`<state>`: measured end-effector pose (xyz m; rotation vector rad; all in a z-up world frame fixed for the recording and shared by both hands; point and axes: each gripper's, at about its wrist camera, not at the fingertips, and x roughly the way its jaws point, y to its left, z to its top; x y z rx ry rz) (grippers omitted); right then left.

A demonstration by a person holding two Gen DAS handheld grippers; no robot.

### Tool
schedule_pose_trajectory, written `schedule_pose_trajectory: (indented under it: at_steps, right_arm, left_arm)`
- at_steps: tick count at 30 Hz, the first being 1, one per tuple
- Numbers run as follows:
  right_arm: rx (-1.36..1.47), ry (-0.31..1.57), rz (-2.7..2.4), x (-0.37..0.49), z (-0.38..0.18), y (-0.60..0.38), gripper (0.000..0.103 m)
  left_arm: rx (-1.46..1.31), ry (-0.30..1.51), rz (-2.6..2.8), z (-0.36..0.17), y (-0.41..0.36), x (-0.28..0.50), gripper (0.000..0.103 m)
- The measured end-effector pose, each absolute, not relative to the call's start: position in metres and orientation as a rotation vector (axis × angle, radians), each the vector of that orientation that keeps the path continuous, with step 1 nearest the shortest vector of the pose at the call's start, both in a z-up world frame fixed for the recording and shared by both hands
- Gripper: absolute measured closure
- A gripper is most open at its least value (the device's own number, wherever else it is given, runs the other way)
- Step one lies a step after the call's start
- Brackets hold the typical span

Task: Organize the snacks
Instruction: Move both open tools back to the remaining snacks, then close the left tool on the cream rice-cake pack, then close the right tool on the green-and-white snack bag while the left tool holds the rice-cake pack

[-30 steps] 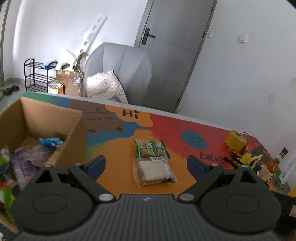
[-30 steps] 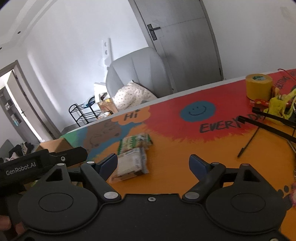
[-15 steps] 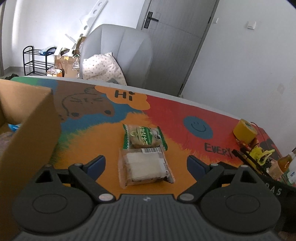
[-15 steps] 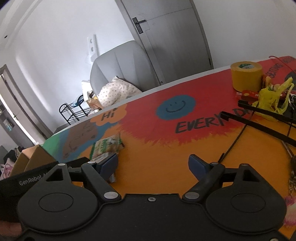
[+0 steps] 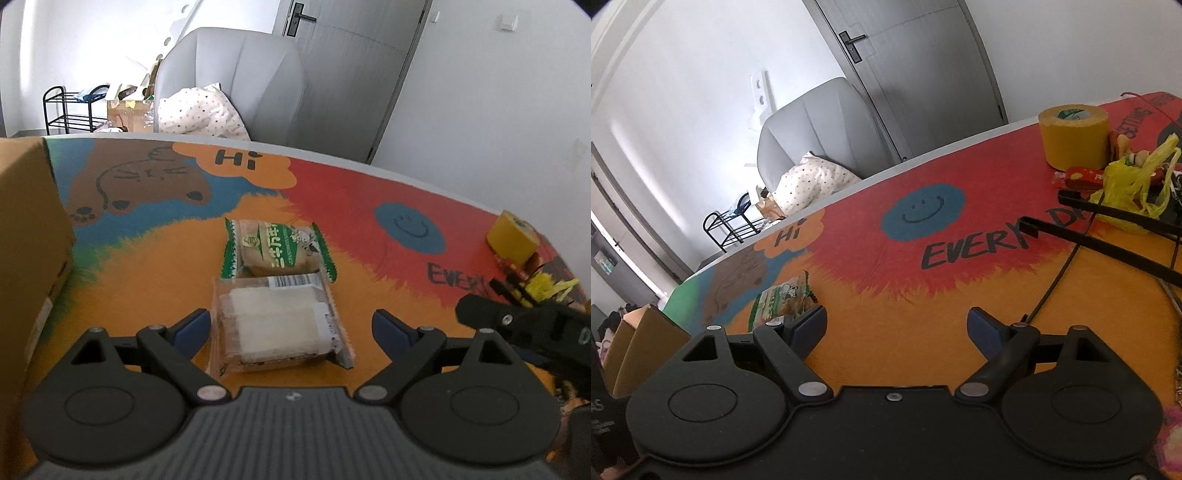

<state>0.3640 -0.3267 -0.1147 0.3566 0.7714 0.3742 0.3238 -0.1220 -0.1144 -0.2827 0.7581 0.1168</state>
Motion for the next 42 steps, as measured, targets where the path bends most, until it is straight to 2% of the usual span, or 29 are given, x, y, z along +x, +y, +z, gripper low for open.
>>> schedule_pose_trajectory:
  at_steps: [4,9,15,22,37,42]
  right_arm:
    - [0.360,0.776,0.387,0.365,-0.117,-0.322,0.019]
    - [0.356,0.780,0.403,0.365,-0.118,-0.314,0.019]
    - [0.342,0.782,0.429,0.365,-0.115,-0.301,0.019]
    - [0.324,0.788,0.458,0.367,-0.114,-0.280,0.019]
    - [0.301,0.789,0.512,0.387,-0.111,-0.238,0.022]
    - [0.306,0.809,0.516,0.399,-0.115,-0.228,0.030]
  left_arm:
    - [-0.258,0.750,0.126,-0.115,-0.125,0.325,0.013]
    - [-0.252,0.742,0.136,-0.113,-0.119,0.322,0.039]
    - [-0.294,0.726,0.159,-0.105,-0.104,0.316,0.054]
    - [-0.322,0.725,0.161,-0.101,-0.091,0.307,0.056]
    - [-0.320,0.604,0.238,-0.083,-0.060,0.300,0.056]
    - [-0.332,0.607,0.256,-0.087,-0.052,0.305,0.057]
